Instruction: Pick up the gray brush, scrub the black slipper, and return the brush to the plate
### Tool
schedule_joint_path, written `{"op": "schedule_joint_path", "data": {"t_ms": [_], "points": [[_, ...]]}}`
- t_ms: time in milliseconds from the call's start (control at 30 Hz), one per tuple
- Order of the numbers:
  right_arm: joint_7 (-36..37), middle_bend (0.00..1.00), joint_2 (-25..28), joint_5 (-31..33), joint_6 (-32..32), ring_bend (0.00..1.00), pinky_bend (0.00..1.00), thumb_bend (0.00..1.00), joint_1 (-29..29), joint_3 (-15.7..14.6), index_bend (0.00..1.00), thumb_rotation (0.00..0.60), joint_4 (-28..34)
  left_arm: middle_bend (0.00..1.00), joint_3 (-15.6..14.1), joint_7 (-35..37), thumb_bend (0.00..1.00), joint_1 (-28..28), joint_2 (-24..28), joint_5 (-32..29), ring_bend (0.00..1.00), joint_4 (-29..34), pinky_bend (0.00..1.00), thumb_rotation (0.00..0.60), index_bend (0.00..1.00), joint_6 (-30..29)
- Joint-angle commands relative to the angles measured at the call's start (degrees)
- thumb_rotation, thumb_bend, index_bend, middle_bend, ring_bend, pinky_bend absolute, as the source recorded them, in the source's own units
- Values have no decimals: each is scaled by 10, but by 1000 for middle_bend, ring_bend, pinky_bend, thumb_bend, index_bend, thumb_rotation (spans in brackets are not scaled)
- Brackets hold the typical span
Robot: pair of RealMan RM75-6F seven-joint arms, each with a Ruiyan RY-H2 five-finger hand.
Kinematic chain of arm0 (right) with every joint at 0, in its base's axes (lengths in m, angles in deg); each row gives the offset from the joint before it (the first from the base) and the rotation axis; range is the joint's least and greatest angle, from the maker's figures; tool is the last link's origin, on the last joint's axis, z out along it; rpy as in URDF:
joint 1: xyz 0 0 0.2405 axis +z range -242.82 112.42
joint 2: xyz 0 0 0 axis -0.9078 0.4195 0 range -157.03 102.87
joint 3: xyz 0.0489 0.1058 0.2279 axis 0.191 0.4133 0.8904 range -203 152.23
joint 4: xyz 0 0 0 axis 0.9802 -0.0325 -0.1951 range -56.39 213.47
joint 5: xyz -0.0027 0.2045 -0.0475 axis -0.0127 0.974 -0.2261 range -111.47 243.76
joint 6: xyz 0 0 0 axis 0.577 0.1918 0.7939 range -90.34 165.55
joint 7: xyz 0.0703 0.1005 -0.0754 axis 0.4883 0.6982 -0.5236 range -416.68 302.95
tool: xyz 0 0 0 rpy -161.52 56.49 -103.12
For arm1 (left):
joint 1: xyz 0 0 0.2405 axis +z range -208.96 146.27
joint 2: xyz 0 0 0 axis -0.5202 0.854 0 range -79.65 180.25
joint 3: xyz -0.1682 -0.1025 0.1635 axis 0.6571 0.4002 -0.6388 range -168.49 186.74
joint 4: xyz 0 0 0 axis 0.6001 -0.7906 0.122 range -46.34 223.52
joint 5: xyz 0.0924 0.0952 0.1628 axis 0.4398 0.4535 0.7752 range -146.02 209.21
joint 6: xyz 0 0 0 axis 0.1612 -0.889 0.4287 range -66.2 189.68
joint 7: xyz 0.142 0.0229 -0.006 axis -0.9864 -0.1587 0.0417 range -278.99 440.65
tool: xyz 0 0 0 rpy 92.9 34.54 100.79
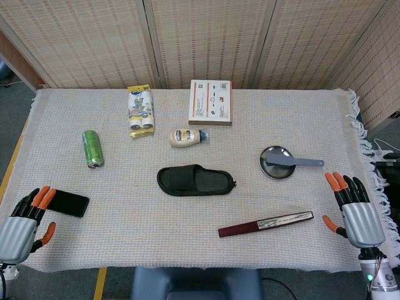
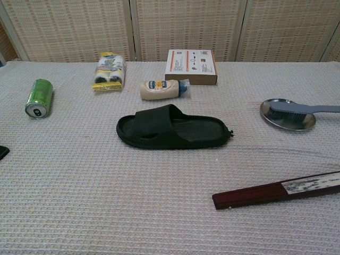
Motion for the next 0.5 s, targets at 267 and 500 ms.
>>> {"op": "schedule_joint_path", "data": {"t_ms": [267,500], "points": [[-80,0,-42,104,98,0,2,126,65,59,8,600,-4,0,4,2,469,-8,-4,-2,0,2,138,600,0,10],[-141,56,-111,227,243,0,57,126,183,124,89,600,-74,0,9,8,468,-19,-3,-25,0,3,138,600,0,42]]}}
